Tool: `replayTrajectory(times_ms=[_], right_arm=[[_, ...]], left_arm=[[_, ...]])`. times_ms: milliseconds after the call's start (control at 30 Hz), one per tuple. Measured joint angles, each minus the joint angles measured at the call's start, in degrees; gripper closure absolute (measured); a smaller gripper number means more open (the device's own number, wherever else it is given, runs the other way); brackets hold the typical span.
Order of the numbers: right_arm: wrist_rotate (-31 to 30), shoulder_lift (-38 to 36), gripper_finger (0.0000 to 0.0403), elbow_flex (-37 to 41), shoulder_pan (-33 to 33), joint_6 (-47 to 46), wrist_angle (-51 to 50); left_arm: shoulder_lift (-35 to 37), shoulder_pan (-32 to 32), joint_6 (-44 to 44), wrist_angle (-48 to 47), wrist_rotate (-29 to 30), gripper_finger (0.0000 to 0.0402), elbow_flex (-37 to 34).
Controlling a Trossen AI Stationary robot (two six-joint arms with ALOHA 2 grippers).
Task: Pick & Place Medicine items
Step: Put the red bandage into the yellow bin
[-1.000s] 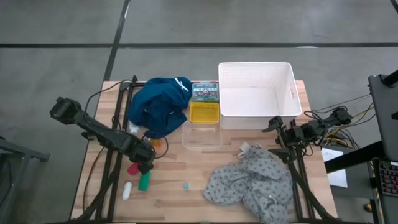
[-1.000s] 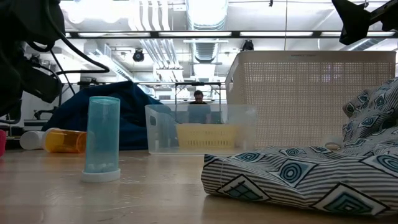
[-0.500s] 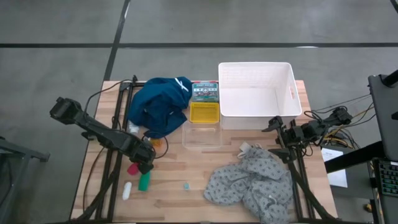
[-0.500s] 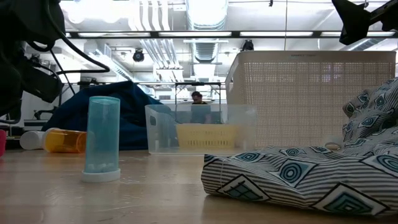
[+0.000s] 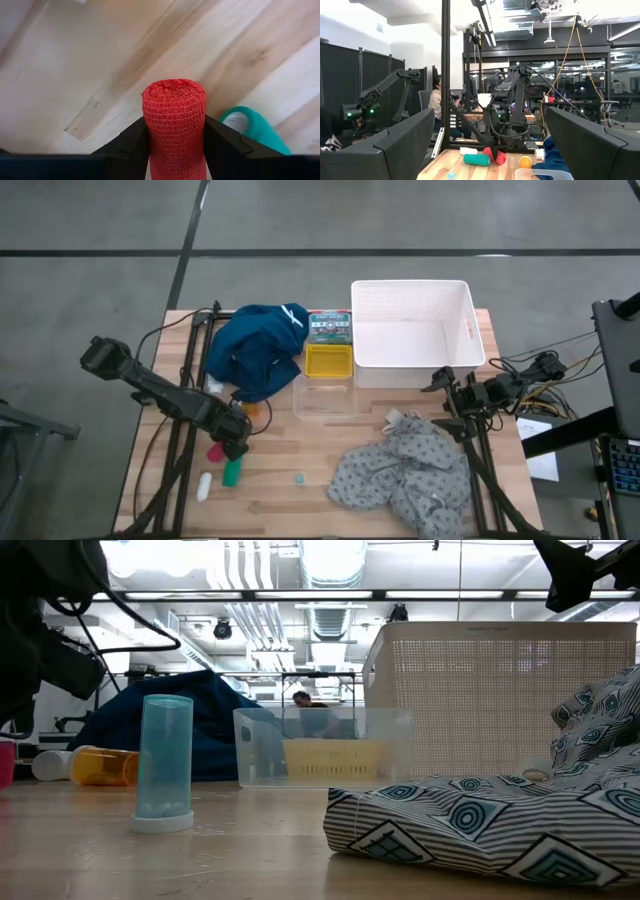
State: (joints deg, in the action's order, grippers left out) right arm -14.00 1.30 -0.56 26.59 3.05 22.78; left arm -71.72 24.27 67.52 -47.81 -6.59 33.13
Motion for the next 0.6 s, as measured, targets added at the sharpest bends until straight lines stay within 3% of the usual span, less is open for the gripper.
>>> replayTrajectory(times_ms=[300, 600], right_arm=[[0.0, 0.0, 0.0023, 0.0, 0.0, 0.0, 0.0], [0.0, 0.0, 0.0023, 0.0, 0.0, 0.0, 0.0]], left_arm=[[0.0, 0.0, -6.4, -0.5, 2.9, 0.0243, 5.6], [0.0, -0.2, -12.1, -1.9, 9.4, 0.0244, 11.4]])
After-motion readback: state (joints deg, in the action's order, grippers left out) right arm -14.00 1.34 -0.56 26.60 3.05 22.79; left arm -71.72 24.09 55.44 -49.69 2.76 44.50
